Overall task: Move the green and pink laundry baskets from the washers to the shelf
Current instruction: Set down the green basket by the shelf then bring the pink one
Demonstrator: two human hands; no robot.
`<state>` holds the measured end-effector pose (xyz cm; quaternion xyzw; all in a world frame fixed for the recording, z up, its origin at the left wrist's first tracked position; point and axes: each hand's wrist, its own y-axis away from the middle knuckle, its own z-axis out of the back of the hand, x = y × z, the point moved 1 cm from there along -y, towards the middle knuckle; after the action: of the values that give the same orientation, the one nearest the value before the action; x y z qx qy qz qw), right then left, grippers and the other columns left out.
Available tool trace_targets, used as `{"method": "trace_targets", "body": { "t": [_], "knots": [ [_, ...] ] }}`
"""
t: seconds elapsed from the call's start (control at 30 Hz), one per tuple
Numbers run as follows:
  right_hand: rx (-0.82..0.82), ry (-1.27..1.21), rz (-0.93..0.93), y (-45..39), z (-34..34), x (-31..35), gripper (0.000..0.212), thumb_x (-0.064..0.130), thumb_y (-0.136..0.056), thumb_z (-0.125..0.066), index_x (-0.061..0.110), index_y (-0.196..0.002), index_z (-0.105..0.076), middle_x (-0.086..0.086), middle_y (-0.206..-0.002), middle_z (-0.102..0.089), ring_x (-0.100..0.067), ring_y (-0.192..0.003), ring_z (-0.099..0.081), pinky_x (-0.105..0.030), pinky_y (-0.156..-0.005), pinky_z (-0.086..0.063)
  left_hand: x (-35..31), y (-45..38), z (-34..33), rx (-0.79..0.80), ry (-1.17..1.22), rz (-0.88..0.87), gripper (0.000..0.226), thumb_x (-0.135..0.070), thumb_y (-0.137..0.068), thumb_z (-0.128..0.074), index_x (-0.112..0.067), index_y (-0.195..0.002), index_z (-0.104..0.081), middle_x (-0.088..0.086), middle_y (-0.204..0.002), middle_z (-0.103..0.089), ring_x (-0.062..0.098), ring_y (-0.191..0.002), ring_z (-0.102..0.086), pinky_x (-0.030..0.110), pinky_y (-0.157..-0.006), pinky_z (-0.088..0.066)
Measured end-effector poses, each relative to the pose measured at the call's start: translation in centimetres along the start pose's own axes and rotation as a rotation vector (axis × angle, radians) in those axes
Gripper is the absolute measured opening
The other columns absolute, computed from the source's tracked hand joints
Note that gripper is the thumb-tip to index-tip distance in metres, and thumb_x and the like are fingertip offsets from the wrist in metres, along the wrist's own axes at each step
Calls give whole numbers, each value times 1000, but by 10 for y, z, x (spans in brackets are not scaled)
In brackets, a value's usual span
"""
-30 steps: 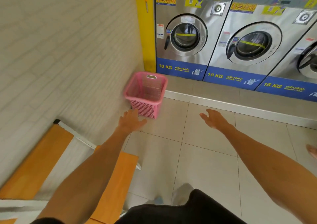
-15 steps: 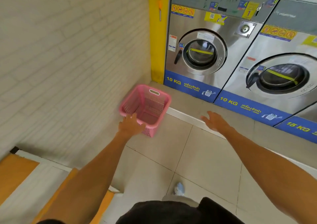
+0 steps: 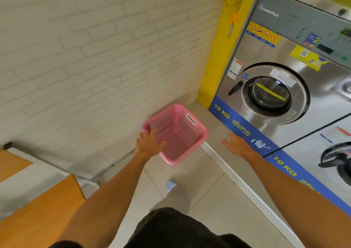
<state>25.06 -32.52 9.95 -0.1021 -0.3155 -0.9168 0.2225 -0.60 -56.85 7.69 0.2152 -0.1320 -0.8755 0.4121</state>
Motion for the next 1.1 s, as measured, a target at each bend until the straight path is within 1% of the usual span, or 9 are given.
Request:
{"method": "trace_targets", "body": {
  "t": [0.27, 0.43, 0.5, 0.63, 0.73, 0.83, 0.9, 0.97, 1.1],
  "knots": [
    [79, 68, 90, -126, 27, 36, 74, 47, -101, -49, 3, -156, -27, -19, -160, -31, -32, -147, -33, -40, -117, -29, -32, -85, -14, 43, 111, 143, 85, -63, -91, -53, -14, -154, -25, 17, -160, -27, 36, -145, -29, 55, -115, -31],
    [243, 153, 173, -183, 9, 57, 55, 37, -100, -55, -1, -138, -47, -23, -138, -55, -34, -126, -55, -36, -99, -43, -35, -97, -39, 35, 230, 280, 80, -55, -89, -57, -19, -154, -27, 13, -155, -36, 35, -141, -35, 52, -112, -33],
    [312, 168, 230, -201, 0, 71, 57, 36, -100, -55, -1, -143, -45, -23, -141, -53, -34, -129, -53, -37, -104, -44, -31, -98, -47, 56, 263, 349, 82, -54, -90, -57, -19, -156, -24, 13, -158, -32, 35, -144, -30, 52, -114, -31],
    [448, 281, 356, -229, -11, 102, 68, 45, -101, -48, 8, -156, -30, -14, -156, -40, -30, -143, -42, -47, -115, -39, -21, -101, -59, 85, 286, 462, 82, -55, -91, -57, -17, -156, -26, 13, -161, -27, 34, -147, -27, 53, -116, -31],
    [473, 370, 415, -260, -11, 121, 73, 49, -102, -44, 8, -158, -22, -16, -157, -38, -30, -144, -40, -47, -117, -36, -21, -112, -61, 84, 320, 557, 83, -54, -91, -60, -16, -156, -26, 13, -162, -26, 34, -147, -28, 55, -116, -32],
    [463, 385, 458, -300, -7, 131, 73, 48, -102, -44, 6, -158, -24, -15, -161, -31, -31, -146, -36, -48, -117, -35, -30, -130, -67, 55, 449, 642, 84, -51, -90, -63, -15, -156, -26, 13, -160, -30, 35, -145, -31, 56, -114, -34],
    [445, 364, 443, -330, -9, 132, 69, 45, -101, -46, 6, -155, -29, -18, -153, -42, -35, -137, -49, -51, -109, -44, -38, -148, -78, 17, 560, 714, 85, -52, -90, -63, -15, -156, -26, 14, -159, -32, 35, -144, -34, 56, -112, -37],
    [433, 362, 437, -359, -15, 127, 62, 40, -101, -49, 6, -151, -34, -21, -139, -56, -38, -119, -62, -50, -96, -54, -47, -165, -95, -3, 643, 767, 85, -51, -90, -64, -17, -157, -25, 14, -158, -33, 35, -143, -36, 57, -109, -38],
    [411, 365, 466, -419, -45, 107, 60, 28, -99, -56, 11, -151, -32, -19, -131, -58, -35, -99, -70, -45, -78, -61, -51, -199, -144, -24, 717, 818, 78, -44, -91, -66, -16, -153, -28, 16, -151, -41, 38, -137, -44, 57, -104, -43]
  ]
}}
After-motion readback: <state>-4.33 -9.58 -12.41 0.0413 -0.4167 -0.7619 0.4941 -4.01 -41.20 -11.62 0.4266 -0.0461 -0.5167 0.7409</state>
